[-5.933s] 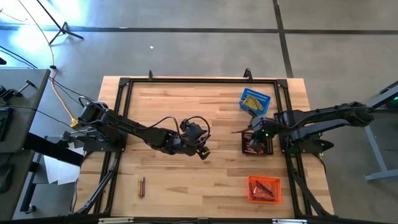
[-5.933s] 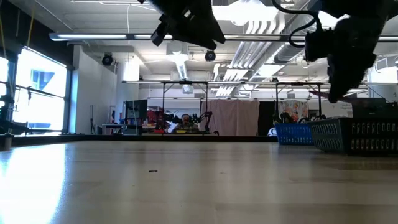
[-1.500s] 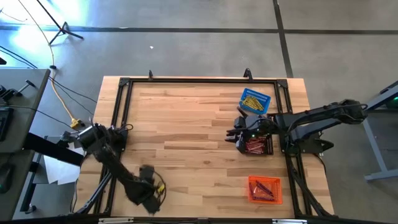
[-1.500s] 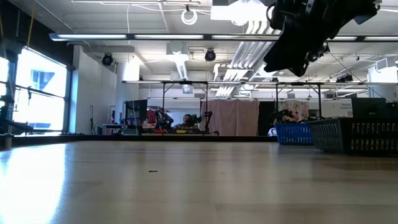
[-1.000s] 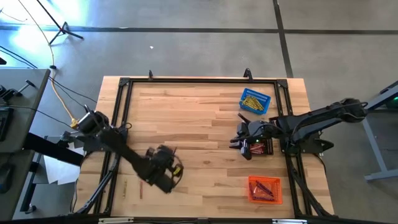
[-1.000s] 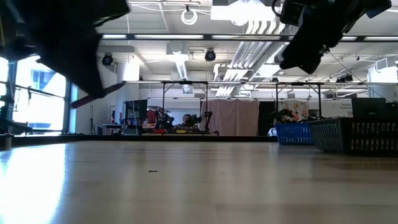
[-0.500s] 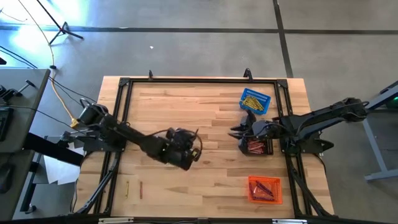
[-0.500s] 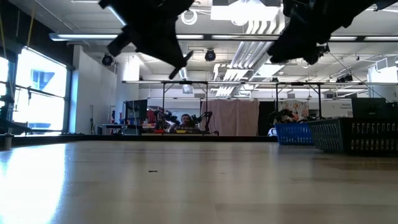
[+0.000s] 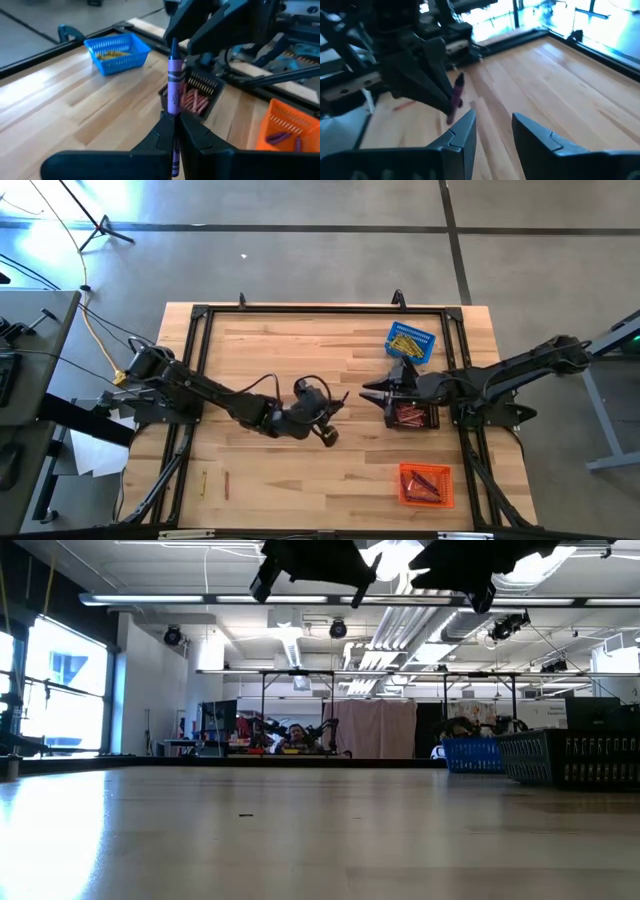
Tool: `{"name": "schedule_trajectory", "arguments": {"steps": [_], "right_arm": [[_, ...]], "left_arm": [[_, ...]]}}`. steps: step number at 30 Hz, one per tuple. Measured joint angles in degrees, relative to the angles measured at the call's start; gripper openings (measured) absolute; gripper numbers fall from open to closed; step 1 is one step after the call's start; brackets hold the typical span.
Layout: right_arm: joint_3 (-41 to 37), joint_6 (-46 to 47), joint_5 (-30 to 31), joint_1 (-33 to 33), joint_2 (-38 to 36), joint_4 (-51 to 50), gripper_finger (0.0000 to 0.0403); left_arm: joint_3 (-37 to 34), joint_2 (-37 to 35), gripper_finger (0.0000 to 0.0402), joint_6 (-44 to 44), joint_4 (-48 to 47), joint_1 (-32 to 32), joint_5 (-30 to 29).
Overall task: Sort crayons
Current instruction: Put the violet crayon into the orange bin
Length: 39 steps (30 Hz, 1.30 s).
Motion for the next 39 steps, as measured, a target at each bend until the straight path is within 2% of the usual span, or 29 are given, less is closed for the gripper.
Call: {"name": "schedule_trajectory", "arguments": {"steps": [7,13,23,30,39], "right_arm": [[0.00,-1.45,-2.82,0.29,1.69,5.58,0.0113],[0.00,-3.91,-8.71,0.20,5.22,12.92,0.0128],[0.00,-4.43,-6.80,-0.48,5.62,16.14,0.0177],[0.00,-4.01,-6.72,-1.59,6.66,17.95,0.0178],[0.00,-4.24,-7.05,-2.25,10.48,25.44,0.0166]], "left_arm": [[0.00,0.00,0.0001,3.71,5.64,0.00,0.06],[0.02,0.00,0.0001,5.45,7.13,0.00,-0.33],[0.02,0.00,0.0001,5.47,8.58,-0.24,-0.37],[0.02,0.00,0.0001,7.38,10.72,-0.24,0.00],[0.04,-0.02,0.0001,8.42,11.96,0.00,1.18]]}}
